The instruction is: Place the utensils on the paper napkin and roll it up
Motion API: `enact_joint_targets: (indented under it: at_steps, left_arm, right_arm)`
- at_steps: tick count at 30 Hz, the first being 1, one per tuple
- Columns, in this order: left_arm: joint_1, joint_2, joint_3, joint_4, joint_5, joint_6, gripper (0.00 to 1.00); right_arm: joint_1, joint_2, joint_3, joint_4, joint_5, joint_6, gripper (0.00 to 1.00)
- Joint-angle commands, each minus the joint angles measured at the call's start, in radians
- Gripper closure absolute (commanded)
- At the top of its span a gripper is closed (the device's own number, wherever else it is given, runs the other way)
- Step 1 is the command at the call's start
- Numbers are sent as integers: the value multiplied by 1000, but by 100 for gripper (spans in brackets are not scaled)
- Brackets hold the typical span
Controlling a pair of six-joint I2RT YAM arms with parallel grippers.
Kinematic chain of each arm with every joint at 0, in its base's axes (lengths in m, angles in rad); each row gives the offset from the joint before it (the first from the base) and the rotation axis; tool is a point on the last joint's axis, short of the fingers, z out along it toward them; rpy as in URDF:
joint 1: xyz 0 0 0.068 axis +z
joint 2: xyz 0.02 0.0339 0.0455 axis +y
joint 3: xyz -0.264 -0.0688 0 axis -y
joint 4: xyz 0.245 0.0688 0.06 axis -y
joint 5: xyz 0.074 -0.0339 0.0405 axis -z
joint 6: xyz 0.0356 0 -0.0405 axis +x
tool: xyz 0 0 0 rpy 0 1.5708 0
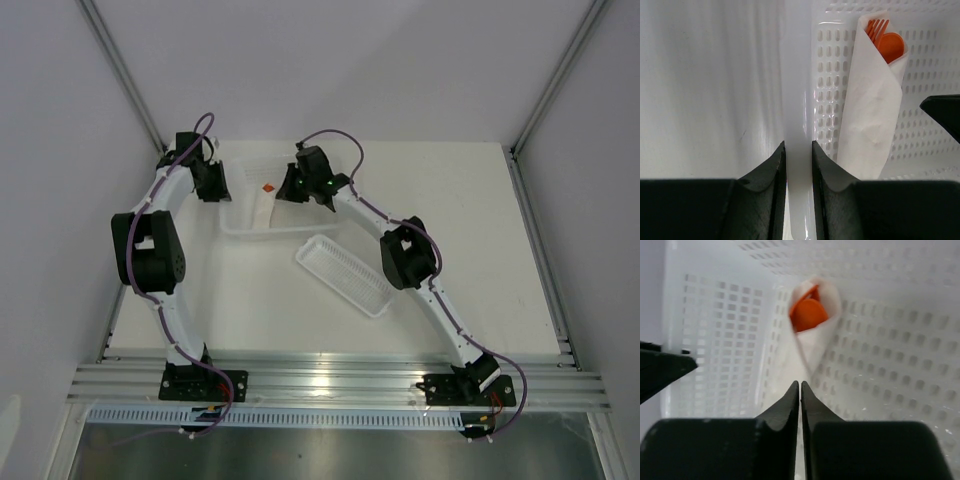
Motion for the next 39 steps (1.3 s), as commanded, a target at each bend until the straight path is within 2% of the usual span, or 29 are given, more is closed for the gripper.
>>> enact_joint_targets:
  at_steps: [1, 2, 6, 28, 39]
  left_arm:
    - [-1, -35, -17, -8, 12, -8, 99]
    - [-2, -35, -19, -8, 11, -11, 99]
    - [-2, -33, -20, -5, 3, -17, 99]
    - [-2, -24, -13, -1, -8, -60, 99]
    - [-1, -18, -8, 7, 5, -91, 99]
  right_arm:
    - [19, -76, -3, 57, -35, -11, 97]
    - [21, -73, -3, 68, -49, -2, 100]
    - [25, -50, -26, 129, -139, 69, 100]
    - [14, 61, -20, 36, -98, 116, 100]
    - [-2, -1, 23, 102, -107, 113, 100]
